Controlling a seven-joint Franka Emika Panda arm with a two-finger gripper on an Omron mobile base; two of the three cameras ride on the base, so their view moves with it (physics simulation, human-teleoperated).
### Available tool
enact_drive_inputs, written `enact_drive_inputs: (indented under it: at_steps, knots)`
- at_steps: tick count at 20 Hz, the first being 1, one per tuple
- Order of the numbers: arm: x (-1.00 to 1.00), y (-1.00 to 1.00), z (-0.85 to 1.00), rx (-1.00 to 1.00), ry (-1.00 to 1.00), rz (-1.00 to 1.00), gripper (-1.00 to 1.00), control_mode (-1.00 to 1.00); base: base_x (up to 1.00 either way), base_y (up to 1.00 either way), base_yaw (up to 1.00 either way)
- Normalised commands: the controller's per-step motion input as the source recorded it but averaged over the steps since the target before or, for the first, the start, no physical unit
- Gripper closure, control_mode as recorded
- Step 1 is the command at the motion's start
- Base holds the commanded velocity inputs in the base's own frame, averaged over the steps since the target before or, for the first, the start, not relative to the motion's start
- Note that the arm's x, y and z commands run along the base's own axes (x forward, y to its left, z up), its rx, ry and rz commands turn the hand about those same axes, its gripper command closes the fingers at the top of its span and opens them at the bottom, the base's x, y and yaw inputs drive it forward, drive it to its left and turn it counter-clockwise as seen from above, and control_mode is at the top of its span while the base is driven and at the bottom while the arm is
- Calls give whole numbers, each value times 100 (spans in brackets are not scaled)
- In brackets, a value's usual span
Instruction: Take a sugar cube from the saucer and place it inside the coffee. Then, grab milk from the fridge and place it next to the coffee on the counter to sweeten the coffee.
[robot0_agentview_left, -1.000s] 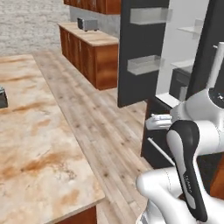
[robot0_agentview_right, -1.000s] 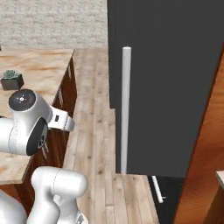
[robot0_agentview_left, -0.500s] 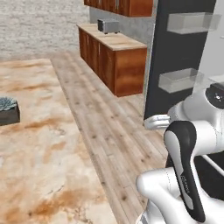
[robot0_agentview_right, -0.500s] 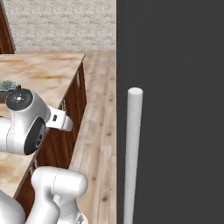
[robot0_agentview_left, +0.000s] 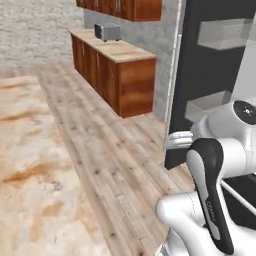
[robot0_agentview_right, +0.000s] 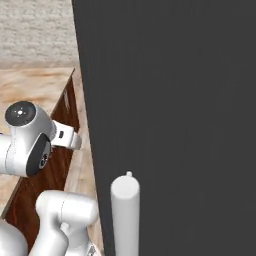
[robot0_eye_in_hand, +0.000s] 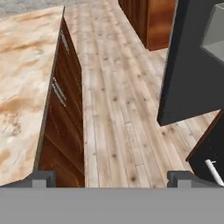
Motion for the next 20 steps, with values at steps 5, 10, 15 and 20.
enact_drive_inputs:
  at_steps: [5, 10, 15, 20]
  knots:
    - [0, 0, 0, 0, 0, 0, -100, 100, 100, 17, -51]
    - [0, 0, 0, 0, 0, 0, -100, 100, 100, 28, -55]
    - [0, 0, 0, 0, 0, 0, -100, 100, 18, 1, -69]
    - [0, 0, 0, 0, 0, 0, -100, 100, 0, 0, -66]
